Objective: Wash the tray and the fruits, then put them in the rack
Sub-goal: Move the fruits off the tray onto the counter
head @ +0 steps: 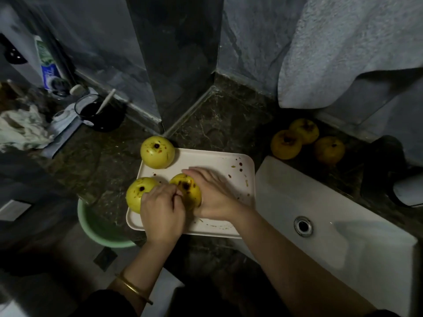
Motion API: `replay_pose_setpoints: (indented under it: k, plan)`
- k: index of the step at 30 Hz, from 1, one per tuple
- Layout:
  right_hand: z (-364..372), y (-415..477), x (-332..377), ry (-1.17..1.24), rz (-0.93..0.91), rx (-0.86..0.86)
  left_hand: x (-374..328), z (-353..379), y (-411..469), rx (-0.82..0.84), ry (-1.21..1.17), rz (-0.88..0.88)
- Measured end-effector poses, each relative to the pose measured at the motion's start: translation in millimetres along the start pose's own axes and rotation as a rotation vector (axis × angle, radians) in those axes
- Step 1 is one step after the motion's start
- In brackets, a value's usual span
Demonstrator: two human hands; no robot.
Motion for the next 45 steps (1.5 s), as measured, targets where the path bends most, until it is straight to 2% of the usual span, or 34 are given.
replay_pose_setpoints:
  k: [2,6,13,17,23,26,31,39,45]
  plan:
    - [11,0,2,-0.033,0.024,0.005,2,0,-4,0.005,0.024,0.011]
    - [14,2,7,-0.100,0.014,-0.130,3,3,-11,0.034,0.044,0.021]
    - [-6,-8,-13,-0.004,0.128,-0.283,-4,6,-7,0.060,0.032,0.065]
    - [-59,-25,-29,-0.073,0.170,-0.530,-14,12,-3,0.085,0.027,0.088]
    - [-158,-66,-66,0.072,0.272,-1.001,-31,26,3,0.141,0.058,0.102]
    - [-197,-83,-90,0.052,0.332,-1.154,-36,35,7,0.188,0.070,0.103]
    - [-228,-92,-127,0.011,0.465,-1.171,-39,44,13,0.210,0.038,0.116]
    - [-245,-79,-152,0.164,0.538,-1.166,-39,55,27,0.230,0.096,0.126]
    - [-255,-71,-176,0.238,0.596,-1.249,-39,66,31,0.276,0.112,0.113]
Point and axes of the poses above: each hand's wrist, its own y-axis towards the middle knuckle, its own z-axis out of the palm, x = y × z, the point moved 5 cm from there along y, towards the middle knuckle, and after that the axes turned 11 degrees about y, right-handed, at the moved point
